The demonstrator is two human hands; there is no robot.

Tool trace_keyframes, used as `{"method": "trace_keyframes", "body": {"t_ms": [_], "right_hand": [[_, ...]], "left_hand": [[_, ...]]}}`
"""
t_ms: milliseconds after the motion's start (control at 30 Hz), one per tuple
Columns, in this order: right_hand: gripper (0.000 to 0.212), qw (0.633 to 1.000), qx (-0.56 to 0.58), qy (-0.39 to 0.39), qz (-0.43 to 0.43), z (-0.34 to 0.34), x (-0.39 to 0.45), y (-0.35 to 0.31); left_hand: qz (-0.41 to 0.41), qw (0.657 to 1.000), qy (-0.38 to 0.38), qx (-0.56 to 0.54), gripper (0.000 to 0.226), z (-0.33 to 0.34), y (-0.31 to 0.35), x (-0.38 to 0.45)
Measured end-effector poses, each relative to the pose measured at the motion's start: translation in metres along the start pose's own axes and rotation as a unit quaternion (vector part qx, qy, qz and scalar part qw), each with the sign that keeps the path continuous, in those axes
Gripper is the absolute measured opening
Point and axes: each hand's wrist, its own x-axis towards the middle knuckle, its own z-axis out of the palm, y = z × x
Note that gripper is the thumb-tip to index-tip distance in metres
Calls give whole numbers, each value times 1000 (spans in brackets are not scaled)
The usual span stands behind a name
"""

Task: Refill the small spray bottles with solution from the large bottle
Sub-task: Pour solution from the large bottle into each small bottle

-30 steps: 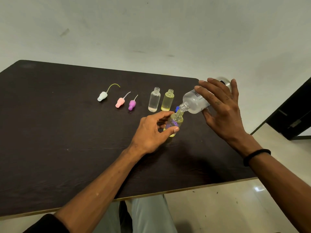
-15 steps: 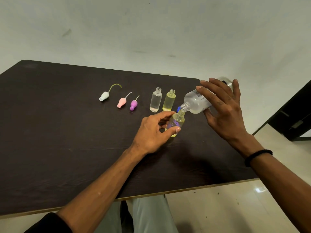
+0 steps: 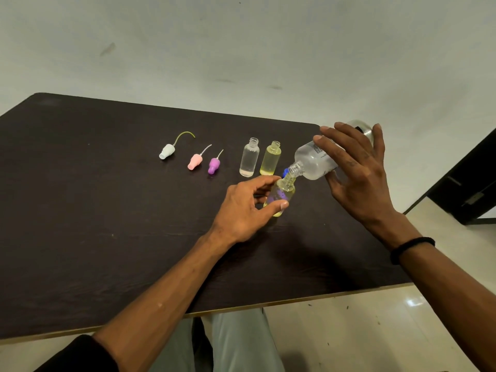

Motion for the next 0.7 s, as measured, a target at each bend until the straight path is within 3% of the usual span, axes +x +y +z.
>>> {"method": "trace_keyframes", "body": {"t_ms": [267, 533, 700], "right_hand": [[65, 999, 21, -13, 40, 2, -6, -5], [83, 979, 109, -17, 172, 19, -29, -26], [83, 951, 165, -25, 259, 27, -39, -38]], "left_hand": [[4, 1000, 5, -5, 53, 0, 1, -3], [7, 1000, 28, -11, 53, 3, -1, -3], [0, 999, 29, -21, 55, 5, 0, -2]]}}
